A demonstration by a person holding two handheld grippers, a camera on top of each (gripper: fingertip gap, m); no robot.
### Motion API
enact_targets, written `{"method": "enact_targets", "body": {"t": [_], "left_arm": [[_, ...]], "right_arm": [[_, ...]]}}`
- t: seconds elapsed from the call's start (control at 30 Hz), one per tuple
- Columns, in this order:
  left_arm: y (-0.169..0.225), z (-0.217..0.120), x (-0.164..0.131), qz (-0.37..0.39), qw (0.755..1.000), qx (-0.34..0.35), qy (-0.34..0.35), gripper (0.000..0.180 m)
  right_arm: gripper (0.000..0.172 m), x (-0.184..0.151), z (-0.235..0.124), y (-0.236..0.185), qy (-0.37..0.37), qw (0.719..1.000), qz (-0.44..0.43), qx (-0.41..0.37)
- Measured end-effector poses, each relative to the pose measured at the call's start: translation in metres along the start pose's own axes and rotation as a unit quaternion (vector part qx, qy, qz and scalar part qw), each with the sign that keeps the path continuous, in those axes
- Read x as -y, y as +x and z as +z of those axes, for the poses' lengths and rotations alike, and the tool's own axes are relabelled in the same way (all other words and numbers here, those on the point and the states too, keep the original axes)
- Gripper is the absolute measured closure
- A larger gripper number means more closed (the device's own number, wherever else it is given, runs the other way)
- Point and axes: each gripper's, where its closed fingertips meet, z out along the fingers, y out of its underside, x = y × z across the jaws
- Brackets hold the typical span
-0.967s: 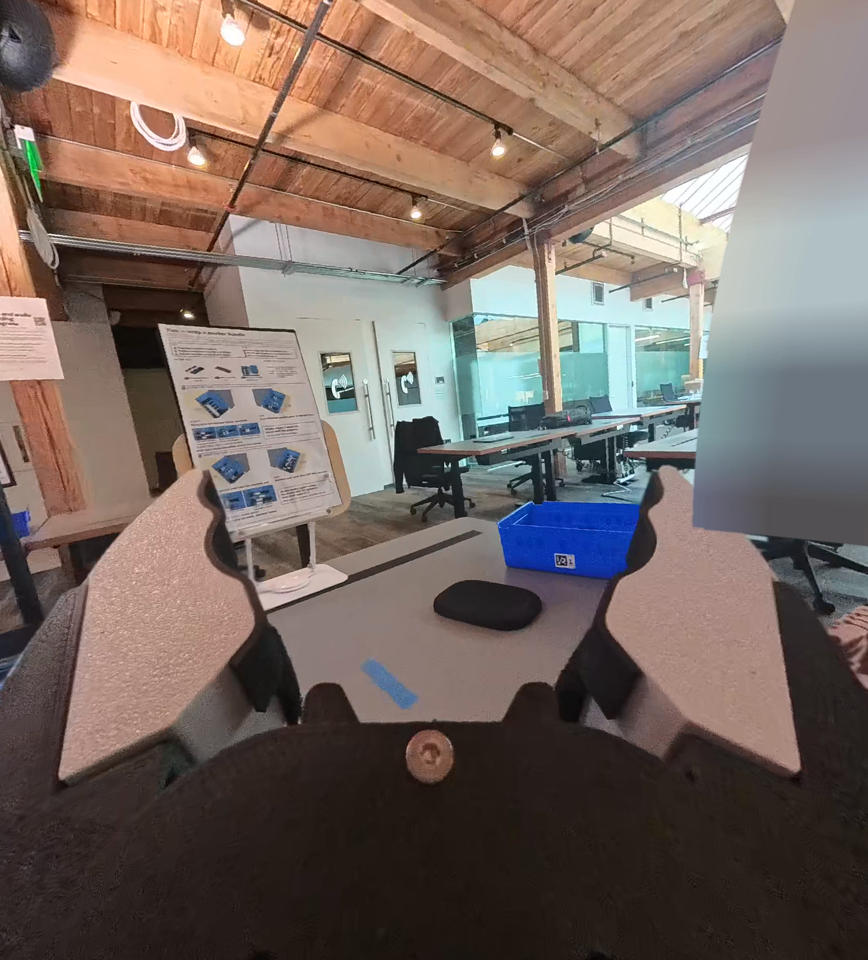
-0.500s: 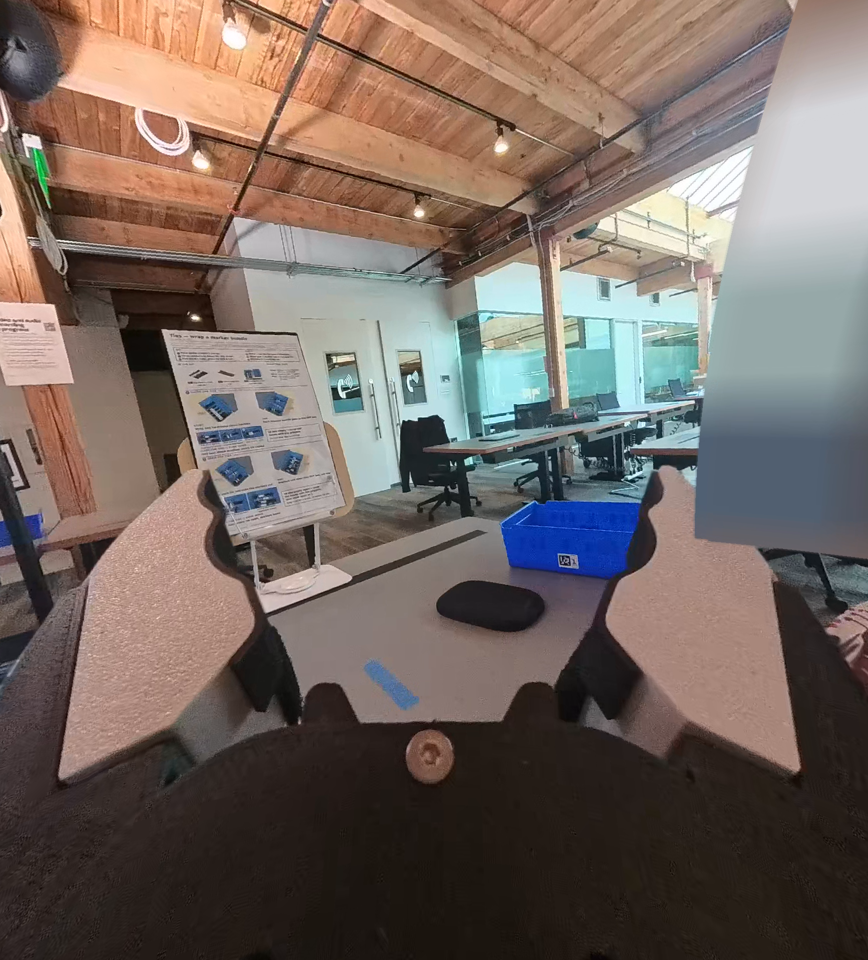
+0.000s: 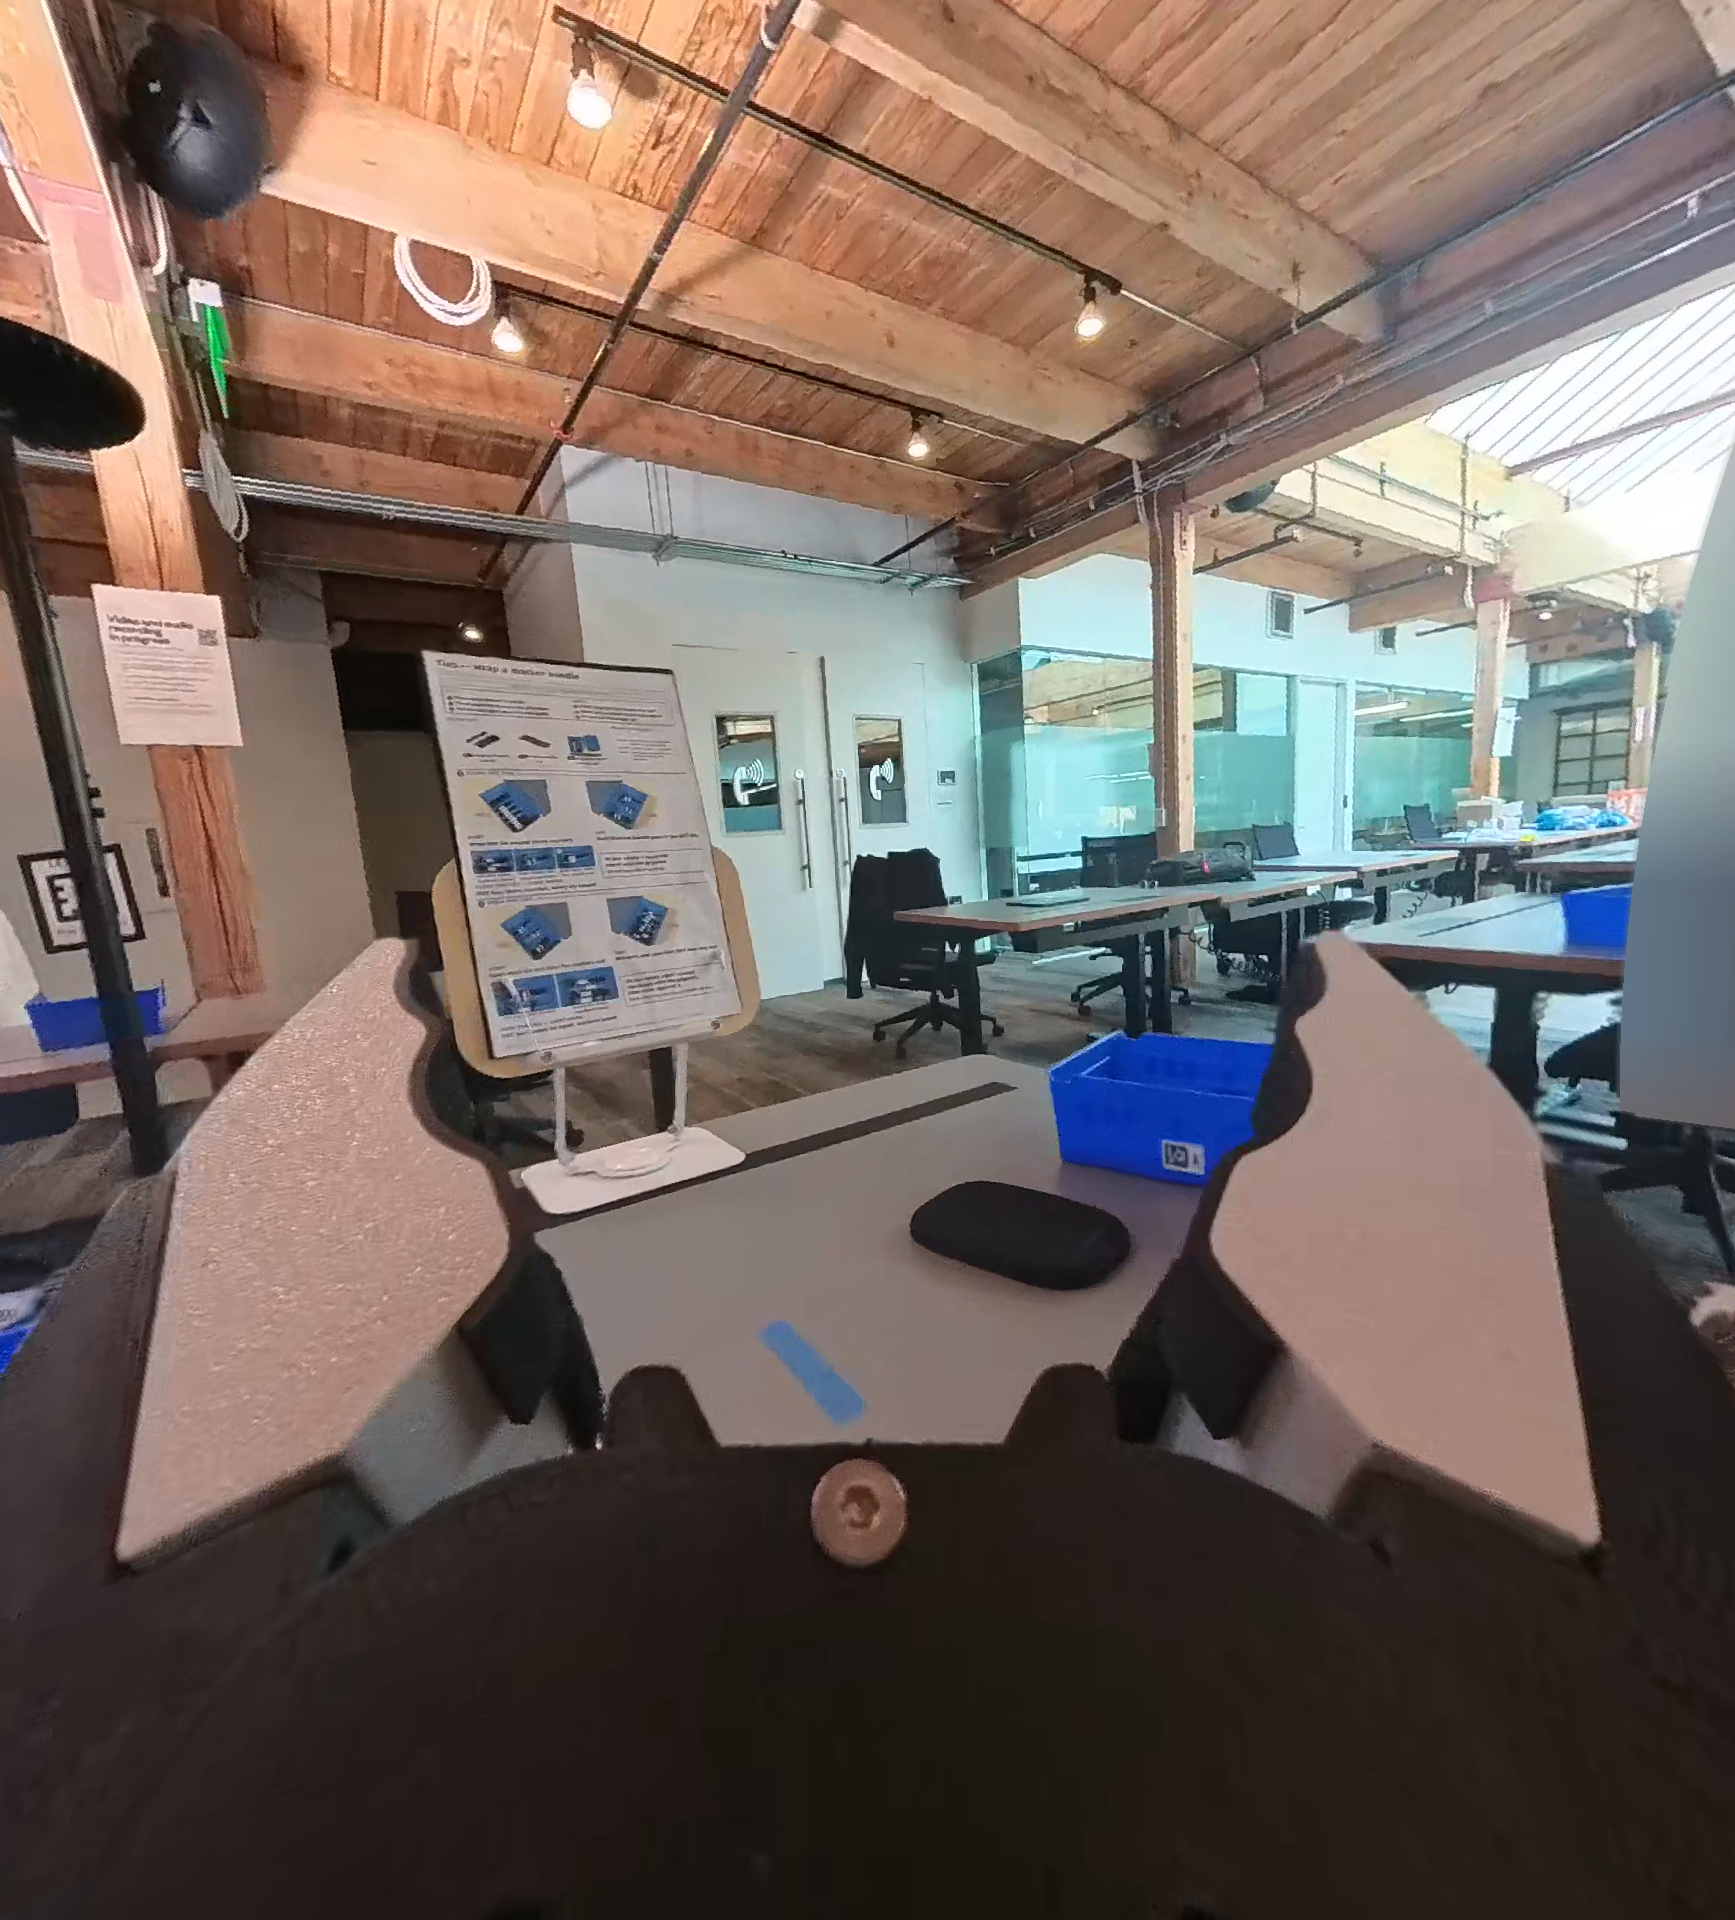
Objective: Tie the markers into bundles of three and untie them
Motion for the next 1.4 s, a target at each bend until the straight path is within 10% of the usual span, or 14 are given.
{"method": "enact_targets", "body": {"t": [0.03,0.53,1.03,1.2,1.27,1.3,1.4], "left_arm": [[-0.001,0.000,0.001,-0.011,1.000,-0.007,0.006,0.035],[0.024,-0.017,0.011,0.005,0.998,-0.057,0.026,0.035],[-0.012,0.014,-0.039,-0.035,0.998,-0.047,-0.013,0.035],[-0.028,0.035,-0.070,-0.097,0.990,-0.093,0.037,0.135],[-0.038,0.044,-0.084,-0.109,0.989,-0.095,0.043,0.180],[-0.043,0.049,-0.093,-0.106,0.989,-0.093,0.033,0.180],[-0.070,0.063,-0.117,-0.089,0.995,-0.040,-0.009,0.180]], "right_arm": [[0.025,0.008,-0.001,-0.009,0.012,0.999,0.021,0.021],[0.024,0.070,-0.082,0.020,0.110,0.992,-0.002,-0.062],[0.025,-0.004,-0.005,-0.044,0.043,0.989,0.102,0.098],[0.077,-0.079,0.038,-0.108,-0.021,0.963,0.172,0.209],[0.145,-0.104,0.054,-0.126,-0.036,0.956,0.173,0.234],[0.172,-0.116,0.064,-0.131,-0.045,0.956,0.176,0.231],[0.172,-0.155,0.089,-0.147,-0.118,0.941,0.196,0.248]]}}
